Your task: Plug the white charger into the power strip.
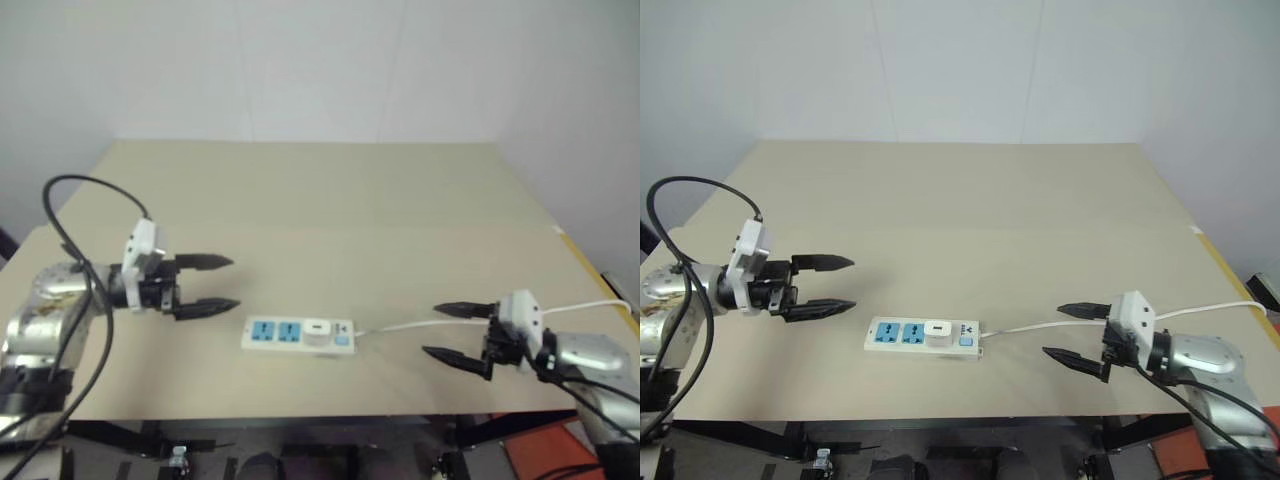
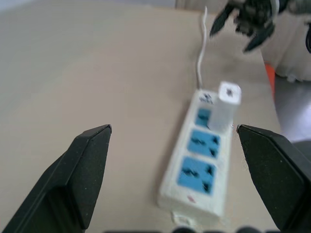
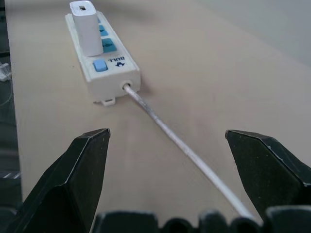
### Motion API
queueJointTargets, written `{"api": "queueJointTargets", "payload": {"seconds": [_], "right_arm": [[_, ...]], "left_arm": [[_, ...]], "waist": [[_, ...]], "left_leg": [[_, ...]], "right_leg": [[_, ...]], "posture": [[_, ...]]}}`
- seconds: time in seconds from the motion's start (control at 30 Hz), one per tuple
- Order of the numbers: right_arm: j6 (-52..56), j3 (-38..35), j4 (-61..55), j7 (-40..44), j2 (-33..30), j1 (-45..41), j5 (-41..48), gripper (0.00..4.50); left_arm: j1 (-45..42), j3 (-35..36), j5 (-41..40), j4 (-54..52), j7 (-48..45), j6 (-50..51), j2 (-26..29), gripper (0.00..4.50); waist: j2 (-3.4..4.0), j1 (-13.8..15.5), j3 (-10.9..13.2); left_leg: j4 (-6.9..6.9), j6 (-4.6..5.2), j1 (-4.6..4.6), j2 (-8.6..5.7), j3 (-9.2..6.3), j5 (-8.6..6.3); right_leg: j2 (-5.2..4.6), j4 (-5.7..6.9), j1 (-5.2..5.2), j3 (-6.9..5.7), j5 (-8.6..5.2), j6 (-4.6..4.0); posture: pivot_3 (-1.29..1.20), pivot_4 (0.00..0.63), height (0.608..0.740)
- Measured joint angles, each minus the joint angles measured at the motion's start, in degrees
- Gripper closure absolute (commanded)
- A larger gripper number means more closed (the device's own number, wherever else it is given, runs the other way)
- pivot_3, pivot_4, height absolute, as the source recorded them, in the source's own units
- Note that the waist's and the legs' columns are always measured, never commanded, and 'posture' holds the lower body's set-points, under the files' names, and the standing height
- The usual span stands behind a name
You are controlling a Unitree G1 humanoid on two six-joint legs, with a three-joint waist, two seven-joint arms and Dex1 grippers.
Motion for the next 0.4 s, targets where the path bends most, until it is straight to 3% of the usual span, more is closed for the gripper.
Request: {"api": "queueJointTargets", "payload": {"seconds": [0.17, 0.4], "right_arm": [[3.7, -3.9, -1.8, -1.4, -3.8, 2.0, 0.7, 0.06], [4.8, -4.2, -2.4, -1.1, -3.8, 2.0, 1.8, 0.06]], "left_arm": [[1.8, 3.4, 0.0, 0.3, 0.6, -3.1, -0.4, 0.00], [3.9, 3.8, 0.1, -0.4, 1.2, -5.1, -2.2, 0.00]], "waist": [[0.00, 0.1, 0.0], [-0.02, 0.2, 0.0]], "left_leg": [[0.00, 0.00, 0.04, 0.01, 0.03, 0.00], [0.01, 0.02, -0.02, 0.00, 0.04, -0.02]], "right_leg": [[-0.01, -0.04, 0.03, 0.00, -0.06, 0.03], [0.00, -0.05, 0.00, 0.02, -0.05, 0.00]], "posture": [[0.00, 0.150, 0.740], [0.00, 0.150, 0.740]]}}
